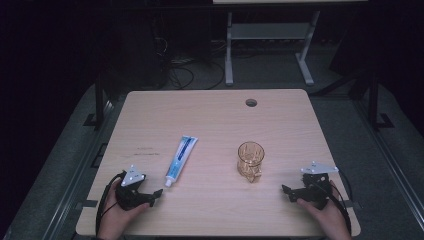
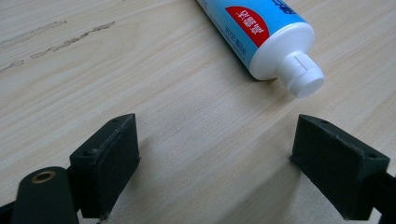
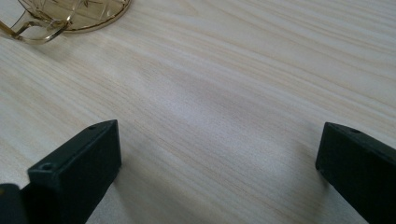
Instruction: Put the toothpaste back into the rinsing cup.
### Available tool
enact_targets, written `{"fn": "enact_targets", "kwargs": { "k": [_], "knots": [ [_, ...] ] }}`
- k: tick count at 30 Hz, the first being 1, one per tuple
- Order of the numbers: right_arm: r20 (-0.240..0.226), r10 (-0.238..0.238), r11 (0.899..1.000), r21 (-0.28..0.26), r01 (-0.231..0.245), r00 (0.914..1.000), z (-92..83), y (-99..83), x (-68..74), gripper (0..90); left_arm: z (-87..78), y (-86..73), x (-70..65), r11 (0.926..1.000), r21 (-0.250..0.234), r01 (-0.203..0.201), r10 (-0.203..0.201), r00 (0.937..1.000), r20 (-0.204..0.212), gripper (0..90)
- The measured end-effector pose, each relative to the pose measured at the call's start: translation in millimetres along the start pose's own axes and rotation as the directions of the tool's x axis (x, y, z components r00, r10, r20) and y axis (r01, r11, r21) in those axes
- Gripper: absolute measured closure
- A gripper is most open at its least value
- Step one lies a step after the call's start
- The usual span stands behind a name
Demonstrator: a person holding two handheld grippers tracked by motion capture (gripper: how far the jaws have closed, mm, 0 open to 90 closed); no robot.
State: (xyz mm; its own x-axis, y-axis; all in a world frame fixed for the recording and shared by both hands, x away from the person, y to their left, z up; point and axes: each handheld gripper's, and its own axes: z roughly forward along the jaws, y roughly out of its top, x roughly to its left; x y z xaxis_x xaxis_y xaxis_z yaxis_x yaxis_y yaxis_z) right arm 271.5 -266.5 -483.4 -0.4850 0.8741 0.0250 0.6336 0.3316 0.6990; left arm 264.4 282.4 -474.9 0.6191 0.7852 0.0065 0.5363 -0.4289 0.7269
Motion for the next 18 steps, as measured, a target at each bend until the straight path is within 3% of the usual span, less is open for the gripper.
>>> {"fn": "enact_targets", "kwargs": {
  "k": [4,7,16,17,18],
  "knots": [
    [0.000,0.000,1.000,0.000,0.000,1.0000,0.0,0.0,0.0,0.0,-0.8,0.5,0.0,1.0000,0.002,0.002,-0.002,1.0000,-0.003,15.9],
    [0.000,0.000,1.000,0.000,0.000,1.0000,0.0,0.0,-0.1,0.0,-4.0,2.4,0.1,0.9999,0.009,0.005,-0.005,0.9999,0.014,27.3],
    [0.001,0.000,1.000,0.000,0.000,1.0000,0.0,0.0,0.0,0.0,-14.1,6.5,-0.8,0.9998,-0.011,0.015,-0.015,0.9993,0.035,41.9],
    [0.001,0.000,1.000,0.000,0.000,1.0000,0.1,0.0,-0.1,0.0,-18.3,8.0,-1.0,0.9997,-0.018,0.015,-0.014,0.9988,0.046,50.2],
    [0.001,0.000,1.000,0.000,0.000,1.0000,0.0,0.0,0.0,0.0,-20.4,9.0,-1.1,0.9996,-0.021,0.019,-0.018,0.9988,0.046,52.1]
  ]
}}
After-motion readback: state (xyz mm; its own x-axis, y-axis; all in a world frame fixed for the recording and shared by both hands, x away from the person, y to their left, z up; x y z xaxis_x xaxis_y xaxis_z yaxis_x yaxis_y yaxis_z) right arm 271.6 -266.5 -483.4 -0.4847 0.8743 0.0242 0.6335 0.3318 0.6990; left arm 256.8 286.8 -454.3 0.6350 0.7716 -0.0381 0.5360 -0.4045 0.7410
